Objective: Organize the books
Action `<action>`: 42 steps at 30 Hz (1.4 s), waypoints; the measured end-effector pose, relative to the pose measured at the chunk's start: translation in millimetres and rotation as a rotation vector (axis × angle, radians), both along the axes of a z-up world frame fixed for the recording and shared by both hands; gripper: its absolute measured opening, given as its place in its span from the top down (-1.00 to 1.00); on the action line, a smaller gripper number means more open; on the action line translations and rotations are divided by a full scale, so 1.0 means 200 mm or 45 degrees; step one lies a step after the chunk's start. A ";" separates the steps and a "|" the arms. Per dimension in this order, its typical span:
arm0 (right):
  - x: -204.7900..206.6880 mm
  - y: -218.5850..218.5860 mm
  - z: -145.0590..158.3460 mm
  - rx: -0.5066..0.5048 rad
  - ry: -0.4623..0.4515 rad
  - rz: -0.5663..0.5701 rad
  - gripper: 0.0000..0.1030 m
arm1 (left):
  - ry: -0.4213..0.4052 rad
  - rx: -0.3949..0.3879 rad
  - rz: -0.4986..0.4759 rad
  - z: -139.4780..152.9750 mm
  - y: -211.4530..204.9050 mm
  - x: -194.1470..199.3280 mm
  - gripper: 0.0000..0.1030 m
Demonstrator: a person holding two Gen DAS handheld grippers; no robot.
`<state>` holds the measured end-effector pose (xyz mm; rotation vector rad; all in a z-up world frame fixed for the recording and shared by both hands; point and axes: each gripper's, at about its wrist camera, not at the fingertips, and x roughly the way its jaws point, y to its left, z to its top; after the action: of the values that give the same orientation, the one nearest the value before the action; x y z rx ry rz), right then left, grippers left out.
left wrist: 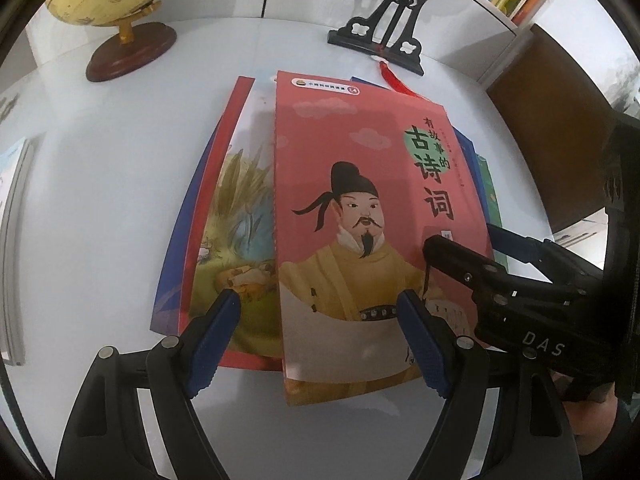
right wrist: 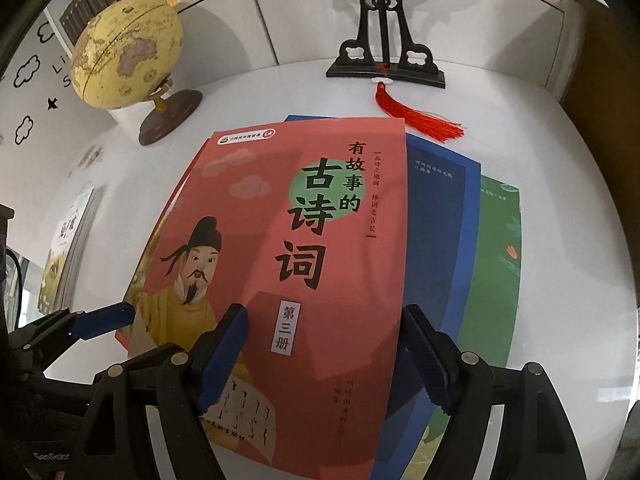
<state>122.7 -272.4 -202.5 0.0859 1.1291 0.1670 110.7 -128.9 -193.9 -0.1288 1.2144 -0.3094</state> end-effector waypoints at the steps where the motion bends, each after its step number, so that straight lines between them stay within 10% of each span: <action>1: 0.00 0.00 0.00 -0.003 -0.001 0.004 -0.48 | -0.001 -0.010 -0.008 0.00 0.00 0.00 -0.47; 6: -0.03 0.02 0.01 0.002 -0.028 0.031 -0.47 | -0.027 0.021 -0.060 0.02 -0.03 -0.02 -0.05; 22: -0.13 0.02 0.00 0.006 -0.117 -0.006 -0.37 | -0.010 -0.124 -0.029 0.02 0.01 0.02 -0.17; 31: -0.15 -0.04 0.01 0.152 -0.115 0.018 -0.37 | -0.043 -0.522 -0.083 0.17 0.06 -0.04 -0.16; 42: -0.16 0.00 -0.01 0.103 -0.152 0.090 -0.37 | 0.068 -0.365 -0.009 -0.02 0.02 0.02 0.48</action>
<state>90.0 -272.4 -203.9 0.1068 1.0067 0.2774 114.3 -125.9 -198.4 -0.3830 1.2186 -0.4881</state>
